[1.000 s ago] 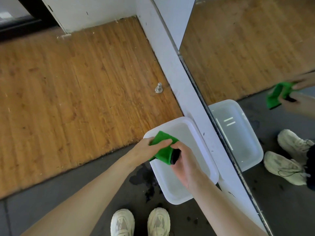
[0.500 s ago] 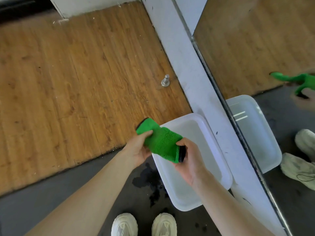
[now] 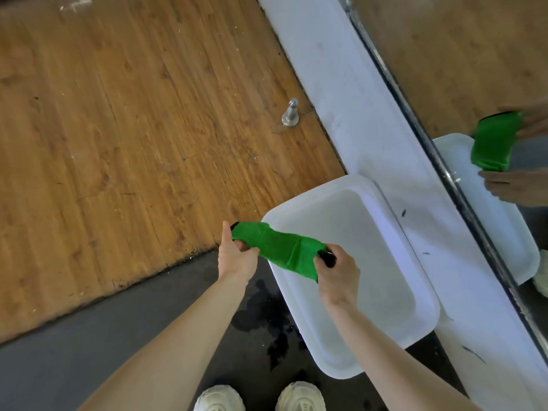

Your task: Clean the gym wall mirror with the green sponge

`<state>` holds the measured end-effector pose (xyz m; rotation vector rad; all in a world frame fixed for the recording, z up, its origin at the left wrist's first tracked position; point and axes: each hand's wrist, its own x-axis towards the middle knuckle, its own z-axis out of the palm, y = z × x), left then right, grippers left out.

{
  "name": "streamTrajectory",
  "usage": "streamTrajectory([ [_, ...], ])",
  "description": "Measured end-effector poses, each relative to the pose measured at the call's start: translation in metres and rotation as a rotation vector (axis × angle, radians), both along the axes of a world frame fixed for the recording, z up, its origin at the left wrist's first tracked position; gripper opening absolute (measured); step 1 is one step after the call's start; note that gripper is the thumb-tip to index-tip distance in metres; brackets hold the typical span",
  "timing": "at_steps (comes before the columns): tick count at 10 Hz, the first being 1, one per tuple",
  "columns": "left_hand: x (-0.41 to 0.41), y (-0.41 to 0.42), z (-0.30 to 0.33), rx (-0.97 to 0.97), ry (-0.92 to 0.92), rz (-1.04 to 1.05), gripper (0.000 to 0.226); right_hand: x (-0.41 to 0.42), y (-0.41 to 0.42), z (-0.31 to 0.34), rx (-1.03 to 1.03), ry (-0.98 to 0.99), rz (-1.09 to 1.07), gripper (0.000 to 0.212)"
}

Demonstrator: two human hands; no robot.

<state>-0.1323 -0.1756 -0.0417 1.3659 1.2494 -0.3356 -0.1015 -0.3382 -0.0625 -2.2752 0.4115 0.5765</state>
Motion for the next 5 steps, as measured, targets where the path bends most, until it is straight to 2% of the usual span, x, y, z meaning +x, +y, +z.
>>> streamTrajectory([
  [3, -0.026, 0.008, -0.041, -0.012, 0.114, -0.021, 0.083, -0.004, -0.008, -0.007, -0.066, 0.086, 0.12, 0.026],
  [5, -0.015, 0.03, -0.001, 0.056, 0.149, -0.056, 0.065, 0.015, 0.002, 0.039, -0.048, 0.129, 0.202, 0.022],
])
